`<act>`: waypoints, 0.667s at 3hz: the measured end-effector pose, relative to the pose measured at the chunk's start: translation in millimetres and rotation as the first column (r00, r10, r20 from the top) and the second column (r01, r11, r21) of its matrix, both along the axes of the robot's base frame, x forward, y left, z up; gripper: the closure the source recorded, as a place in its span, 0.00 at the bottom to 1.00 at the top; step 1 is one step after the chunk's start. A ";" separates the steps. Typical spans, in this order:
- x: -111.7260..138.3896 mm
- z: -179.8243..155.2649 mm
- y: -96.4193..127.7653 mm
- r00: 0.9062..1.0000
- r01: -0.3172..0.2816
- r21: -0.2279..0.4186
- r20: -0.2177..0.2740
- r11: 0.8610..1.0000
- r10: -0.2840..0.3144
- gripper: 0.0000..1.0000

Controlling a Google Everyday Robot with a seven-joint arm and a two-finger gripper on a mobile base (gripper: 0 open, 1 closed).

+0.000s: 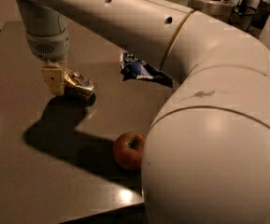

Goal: Knock orange can over

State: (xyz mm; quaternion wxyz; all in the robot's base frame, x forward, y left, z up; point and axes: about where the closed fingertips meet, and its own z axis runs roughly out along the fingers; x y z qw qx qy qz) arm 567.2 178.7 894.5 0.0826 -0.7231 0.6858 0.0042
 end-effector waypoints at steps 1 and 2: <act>1.7 -0.4 3.1 1.000 -0.001 0.010 0.007 1.000 0.001 0.04; 2.5 -0.6 4.7 1.000 -0.002 0.015 0.010 1.000 0.002 0.00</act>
Offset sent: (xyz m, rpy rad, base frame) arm 0.0015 0.0028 -0.0003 0.0092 -0.0062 0.0009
